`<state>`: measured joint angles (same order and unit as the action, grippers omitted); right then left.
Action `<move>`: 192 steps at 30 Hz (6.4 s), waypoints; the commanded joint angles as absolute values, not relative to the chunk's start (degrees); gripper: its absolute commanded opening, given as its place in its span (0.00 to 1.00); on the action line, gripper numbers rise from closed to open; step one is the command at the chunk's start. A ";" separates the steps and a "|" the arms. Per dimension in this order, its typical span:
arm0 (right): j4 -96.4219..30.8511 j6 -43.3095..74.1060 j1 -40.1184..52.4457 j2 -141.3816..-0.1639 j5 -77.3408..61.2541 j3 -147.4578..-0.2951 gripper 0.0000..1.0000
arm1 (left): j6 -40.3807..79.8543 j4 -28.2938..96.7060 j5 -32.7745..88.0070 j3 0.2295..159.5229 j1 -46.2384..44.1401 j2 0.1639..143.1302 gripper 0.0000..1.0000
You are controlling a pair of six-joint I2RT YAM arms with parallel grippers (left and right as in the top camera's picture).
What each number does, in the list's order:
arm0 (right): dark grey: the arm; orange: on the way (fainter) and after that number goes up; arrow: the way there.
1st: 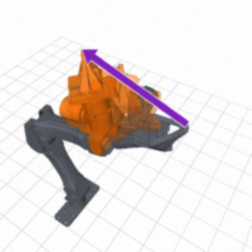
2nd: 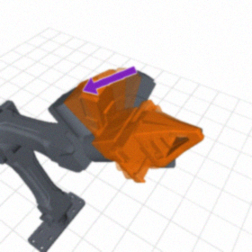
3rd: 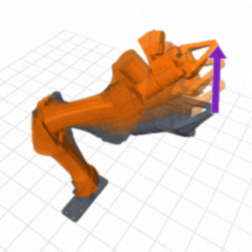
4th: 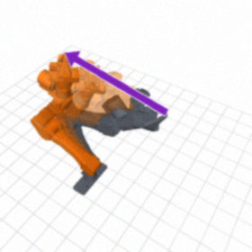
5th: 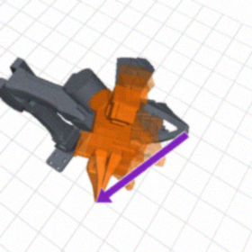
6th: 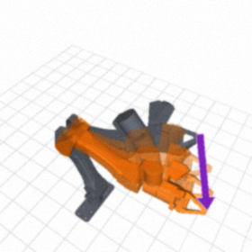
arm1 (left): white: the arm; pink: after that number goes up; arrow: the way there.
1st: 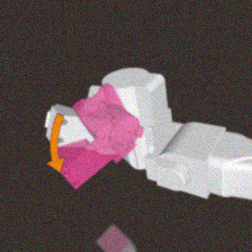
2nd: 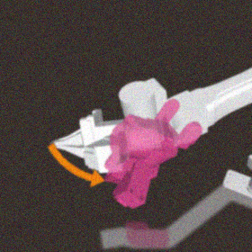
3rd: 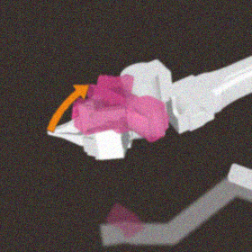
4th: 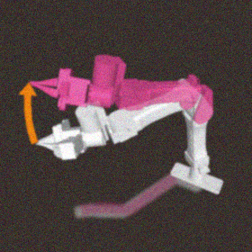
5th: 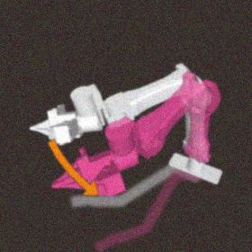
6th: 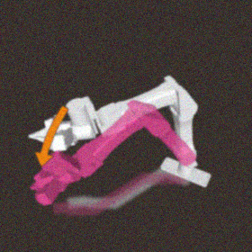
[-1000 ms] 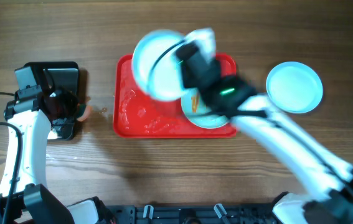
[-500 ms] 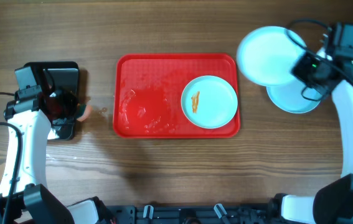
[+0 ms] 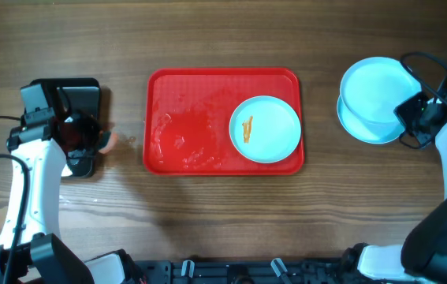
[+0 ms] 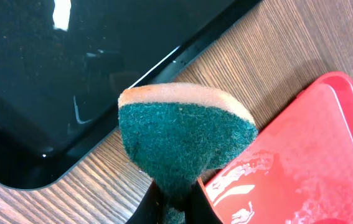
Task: Clean dirty plates on tray and stack at the side
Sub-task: 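Carry the plate right and set it on the cleaned plate, then release the plate and move the right gripper to the tray plate, then pinch the rim of the remaining smeared plate with the right gripper, then drag the plate leftward to the tray center with the right gripper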
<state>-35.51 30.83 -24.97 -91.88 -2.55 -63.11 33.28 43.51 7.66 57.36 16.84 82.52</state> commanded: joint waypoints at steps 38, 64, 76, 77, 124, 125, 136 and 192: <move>-36.29 30.92 -24.71 -86.48 -25.54 -62.78 0.59 | 32.14 43.35 8.54 56.99 16.34 82.96 0.04; -39.62 28.27 12.99 -98.98 -4.97 -62.24 0.43 | 32.14 43.79 8.54 56.99 16.34 82.96 0.04; -39.72 28.25 13.06 -102.24 -1.67 -62.24 0.38 | 32.14 43.81 8.54 56.99 16.34 82.96 0.04; -39.79 28.23 13.06 -102.24 -1.26 -62.24 0.38 | 32.14 43.81 8.54 56.99 16.34 82.96 0.04; -42.59 28.47 13.19 -102.89 -5.30 -62.24 0.21 | 32.14 43.81 8.54 56.99 16.34 82.96 0.04; -42.74 28.51 13.19 -102.89 -4.95 -62.24 0.22 | 32.14 43.79 8.54 56.99 16.34 82.96 0.04; -43.51 28.73 13.45 -102.94 -4.99 -61.36 0.20 | 32.14 43.81 8.56 56.99 16.34 82.96 0.04; -24.47 34.72 26.74 -99.07 -14.76 -60.73 0.55 | 31.73 43.13 8.49 56.99 13.76 82.96 0.04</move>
<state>-26.06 35.07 25.85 -99.74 -13.52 -59.77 33.06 43.48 7.66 57.36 13.96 82.52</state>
